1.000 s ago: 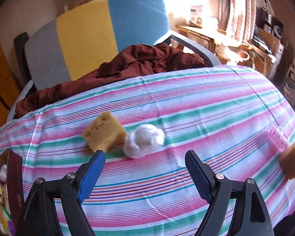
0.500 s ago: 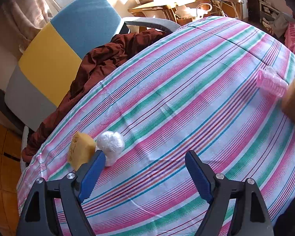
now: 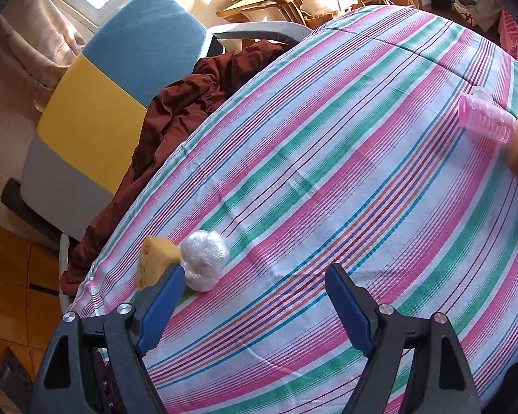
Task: Organize objects
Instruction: 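Move both grippers back toward the yellow sponge and second cotton ball, then grasp the yellow sponge with the left gripper while the right grasps the cotton ball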
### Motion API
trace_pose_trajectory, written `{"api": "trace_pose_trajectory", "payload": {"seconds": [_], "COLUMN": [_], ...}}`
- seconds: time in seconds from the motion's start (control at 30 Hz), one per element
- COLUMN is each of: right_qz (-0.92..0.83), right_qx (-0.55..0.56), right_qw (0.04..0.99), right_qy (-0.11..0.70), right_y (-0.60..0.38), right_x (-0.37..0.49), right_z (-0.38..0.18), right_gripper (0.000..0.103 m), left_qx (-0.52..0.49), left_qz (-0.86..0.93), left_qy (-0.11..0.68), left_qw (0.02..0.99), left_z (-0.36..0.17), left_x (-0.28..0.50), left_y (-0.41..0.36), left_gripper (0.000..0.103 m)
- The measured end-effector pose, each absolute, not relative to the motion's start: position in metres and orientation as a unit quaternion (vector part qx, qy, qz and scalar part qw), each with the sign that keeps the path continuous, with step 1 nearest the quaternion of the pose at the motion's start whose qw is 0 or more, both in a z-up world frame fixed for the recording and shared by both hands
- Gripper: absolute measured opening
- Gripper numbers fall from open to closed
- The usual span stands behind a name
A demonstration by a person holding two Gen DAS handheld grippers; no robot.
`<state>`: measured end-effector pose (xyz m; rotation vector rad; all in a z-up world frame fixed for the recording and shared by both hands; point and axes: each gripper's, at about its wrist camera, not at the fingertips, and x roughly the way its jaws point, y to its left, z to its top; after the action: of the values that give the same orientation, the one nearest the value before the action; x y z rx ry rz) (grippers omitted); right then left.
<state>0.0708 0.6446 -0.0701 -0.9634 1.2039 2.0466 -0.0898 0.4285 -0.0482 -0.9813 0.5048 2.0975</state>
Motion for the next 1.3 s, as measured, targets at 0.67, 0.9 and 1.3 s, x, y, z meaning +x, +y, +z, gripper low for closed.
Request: {"api": "trace_pose_trajectory", "payload": {"seconds": [0.67, 0.9, 1.3], "right_qz": [0.757, 0.761, 0.795], "right_qx": [-0.381, -0.390, -0.411], "right_qw": [0.283, 0.280, 0.259], "right_qy": [0.450, 0.437, 0.363], "right_y": [0.652, 0.649, 0.630], "right_x": [0.067, 0.061, 0.034], "right_z": [-0.094, -0.096, -0.091], "right_gripper": [0.085, 0.085, 0.085], "left_qx": [-0.364, -0.389, -0.441], "left_qz": [0.759, 0.788, 0.815], "left_qy": [0.263, 0.193, 0.164], "left_qw": [0.471, 0.436, 0.338], "left_z": [-0.090, -0.090, -0.086], "left_x": [-0.129, -0.117, -0.065], "left_y": [0.535, 0.499, 0.407], "left_gripper": [0.064, 0.052, 0.052]}}
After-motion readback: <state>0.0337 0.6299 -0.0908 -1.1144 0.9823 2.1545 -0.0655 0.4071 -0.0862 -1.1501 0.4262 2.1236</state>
